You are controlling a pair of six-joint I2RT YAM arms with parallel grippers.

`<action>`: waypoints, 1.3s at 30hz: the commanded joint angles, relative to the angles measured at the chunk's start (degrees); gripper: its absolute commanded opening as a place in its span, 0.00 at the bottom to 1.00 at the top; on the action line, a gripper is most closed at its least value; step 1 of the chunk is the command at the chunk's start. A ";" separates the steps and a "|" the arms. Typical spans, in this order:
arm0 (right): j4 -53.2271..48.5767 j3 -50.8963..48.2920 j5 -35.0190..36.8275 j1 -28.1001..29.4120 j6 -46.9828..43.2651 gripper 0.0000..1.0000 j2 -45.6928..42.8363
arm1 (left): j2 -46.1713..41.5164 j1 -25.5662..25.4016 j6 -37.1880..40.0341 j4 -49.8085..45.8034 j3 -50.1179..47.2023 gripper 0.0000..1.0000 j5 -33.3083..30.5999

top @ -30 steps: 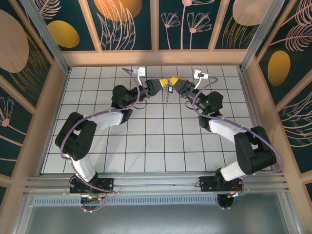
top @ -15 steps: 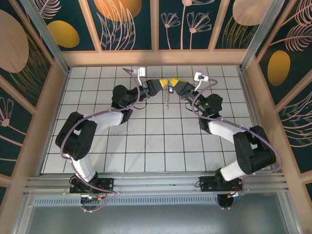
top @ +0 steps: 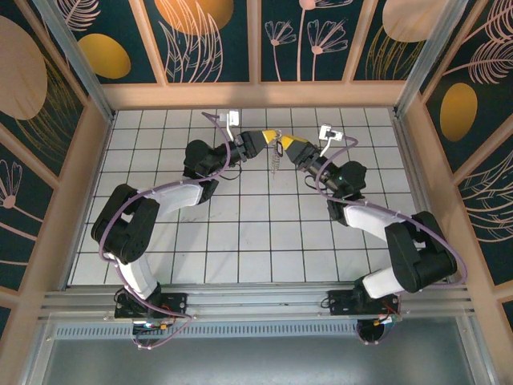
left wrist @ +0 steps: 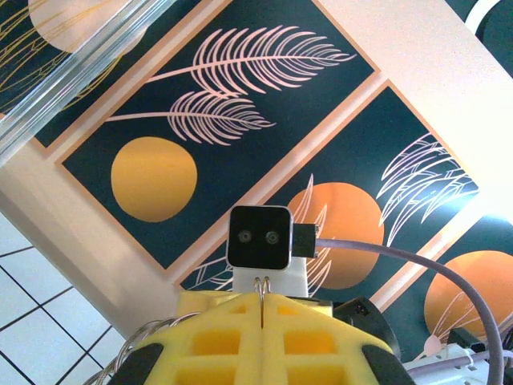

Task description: Put the keys on the keyring

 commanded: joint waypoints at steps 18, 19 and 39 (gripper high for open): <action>6.66 1.37 1.68 1.00 -0.71 0.29 0.06 | 0.26 -0.39 -0.64 3.78 0.46 0.00 -0.22; 6.53 1.56 1.59 1.12 -0.72 0.29 0.31 | 0.24 -0.40 -0.58 3.78 0.37 0.00 -0.18; 5.03 4.75 0.44 1.99 -0.31 0.21 4.38 | 0.24 -0.39 -0.62 3.87 0.32 0.00 0.00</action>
